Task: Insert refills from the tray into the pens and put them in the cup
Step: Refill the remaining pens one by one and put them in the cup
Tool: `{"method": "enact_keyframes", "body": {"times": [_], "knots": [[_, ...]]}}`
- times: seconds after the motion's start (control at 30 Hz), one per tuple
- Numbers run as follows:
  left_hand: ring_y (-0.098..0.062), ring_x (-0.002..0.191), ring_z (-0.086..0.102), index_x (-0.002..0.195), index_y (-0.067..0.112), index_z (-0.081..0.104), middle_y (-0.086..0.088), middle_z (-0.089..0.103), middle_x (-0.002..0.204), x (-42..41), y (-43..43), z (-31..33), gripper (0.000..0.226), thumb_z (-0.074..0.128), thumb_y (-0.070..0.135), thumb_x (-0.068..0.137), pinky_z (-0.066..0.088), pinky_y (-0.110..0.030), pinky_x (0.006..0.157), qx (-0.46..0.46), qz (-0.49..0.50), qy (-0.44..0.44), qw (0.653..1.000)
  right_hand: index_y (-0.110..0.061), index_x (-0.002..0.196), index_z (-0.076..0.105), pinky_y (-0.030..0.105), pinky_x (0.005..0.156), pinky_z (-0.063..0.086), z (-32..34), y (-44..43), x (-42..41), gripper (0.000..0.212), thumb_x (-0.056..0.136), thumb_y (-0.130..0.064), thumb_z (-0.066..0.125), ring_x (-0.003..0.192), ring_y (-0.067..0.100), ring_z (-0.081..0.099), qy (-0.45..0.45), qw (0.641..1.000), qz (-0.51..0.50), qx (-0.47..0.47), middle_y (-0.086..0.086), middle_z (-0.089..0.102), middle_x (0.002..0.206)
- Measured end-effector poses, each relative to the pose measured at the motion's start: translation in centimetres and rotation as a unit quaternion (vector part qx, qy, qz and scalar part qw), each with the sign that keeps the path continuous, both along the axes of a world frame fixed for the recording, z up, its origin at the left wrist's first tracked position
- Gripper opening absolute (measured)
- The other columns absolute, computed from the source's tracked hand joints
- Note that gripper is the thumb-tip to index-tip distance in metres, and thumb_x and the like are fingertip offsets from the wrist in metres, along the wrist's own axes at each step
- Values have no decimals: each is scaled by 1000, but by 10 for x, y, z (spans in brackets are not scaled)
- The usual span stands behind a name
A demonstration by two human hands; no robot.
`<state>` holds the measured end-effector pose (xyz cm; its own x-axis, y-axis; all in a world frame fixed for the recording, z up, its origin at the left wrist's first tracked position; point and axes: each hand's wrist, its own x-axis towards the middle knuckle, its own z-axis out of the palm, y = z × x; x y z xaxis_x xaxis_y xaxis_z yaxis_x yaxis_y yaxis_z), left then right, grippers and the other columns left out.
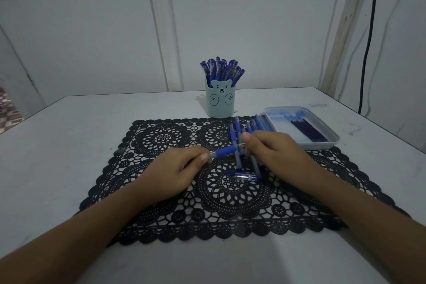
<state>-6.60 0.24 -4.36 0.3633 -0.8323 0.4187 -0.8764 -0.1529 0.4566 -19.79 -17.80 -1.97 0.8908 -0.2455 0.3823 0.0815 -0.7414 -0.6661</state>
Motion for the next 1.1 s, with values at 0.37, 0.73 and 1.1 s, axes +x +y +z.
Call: {"method": "enact_keyframes", "body": {"times": [0.37, 0.73, 1.1], "knots": [[-6, 51, 47, 97, 23, 62, 12, 49, 55, -2, 0, 1, 45, 30, 52, 86, 31, -15, 45, 5, 15, -36, 999, -26, 74, 62, 22, 62, 46, 0, -7, 1, 21, 86, -39, 52, 58, 3, 53, 42, 998, 30, 37, -10, 57, 59], [-6, 53, 48, 99, 27, 61, 13, 51, 56, -2, -1, 2, 33, 37, 46, 88, 35, -17, 48, 17, 29, -27, 999, -33, 87, 59, 24, 69, 49, 0, -9, 2, 17, 82, -18, 65, 69, 6, 54, 24, 995, 54, 78, -7, 60, 77], [-6, 51, 48, 89, 42, 51, 10, 53, 58, -2, -1, 2, 14, 37, 40, 88, 34, -17, 46, 13, 33, -7, 999, -21, 88, 59, 18, 60, 50, 0, -14, 5, 14, 85, -8, 61, 66, 3, 56, -10, 986, 21, 162, -3, 60, 78]]}}
